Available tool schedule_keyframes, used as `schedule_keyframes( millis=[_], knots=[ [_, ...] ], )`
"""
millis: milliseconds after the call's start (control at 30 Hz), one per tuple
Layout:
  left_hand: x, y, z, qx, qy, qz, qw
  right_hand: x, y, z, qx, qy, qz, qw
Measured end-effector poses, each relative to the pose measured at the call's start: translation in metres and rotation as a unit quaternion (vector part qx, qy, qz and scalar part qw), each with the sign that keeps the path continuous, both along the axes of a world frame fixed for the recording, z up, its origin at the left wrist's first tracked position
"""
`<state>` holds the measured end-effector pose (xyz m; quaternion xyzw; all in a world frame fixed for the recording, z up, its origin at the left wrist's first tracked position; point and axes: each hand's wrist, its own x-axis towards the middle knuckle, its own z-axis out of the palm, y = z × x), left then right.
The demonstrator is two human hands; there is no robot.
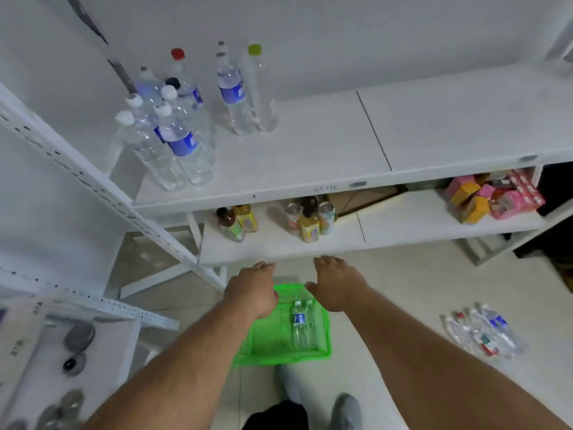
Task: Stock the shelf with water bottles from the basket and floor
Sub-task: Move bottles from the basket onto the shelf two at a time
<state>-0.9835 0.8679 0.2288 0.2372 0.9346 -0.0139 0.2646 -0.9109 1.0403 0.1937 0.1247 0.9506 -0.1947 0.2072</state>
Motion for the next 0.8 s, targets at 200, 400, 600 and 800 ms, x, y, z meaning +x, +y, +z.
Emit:
schedule_keyframes(
  millis=[200,400,600,800],
  knots=[
    [0.022,-0.008,-0.035,-0.017,-0.031,0.001,0.999,0.031,-0.003,-0.043,-0.027,-0.059,-0.015,0.998],
    [0.007,-0.032,-0.07,-0.012,-0.085,0.018,0.996,0.022,-0.017,-0.062,-0.035,-0.104,-0.065,0.992],
    [-0.023,-0.082,-0.133,-0.011,-0.17,0.036,0.985,0.003,-0.055,-0.105,-0.027,-0.164,-0.092,0.982],
    [-0.054,-0.103,-0.228,-0.024,-0.209,0.079,0.974,-0.028,-0.066,-0.19,-0.05,-0.196,-0.113,0.973]
  ],
)
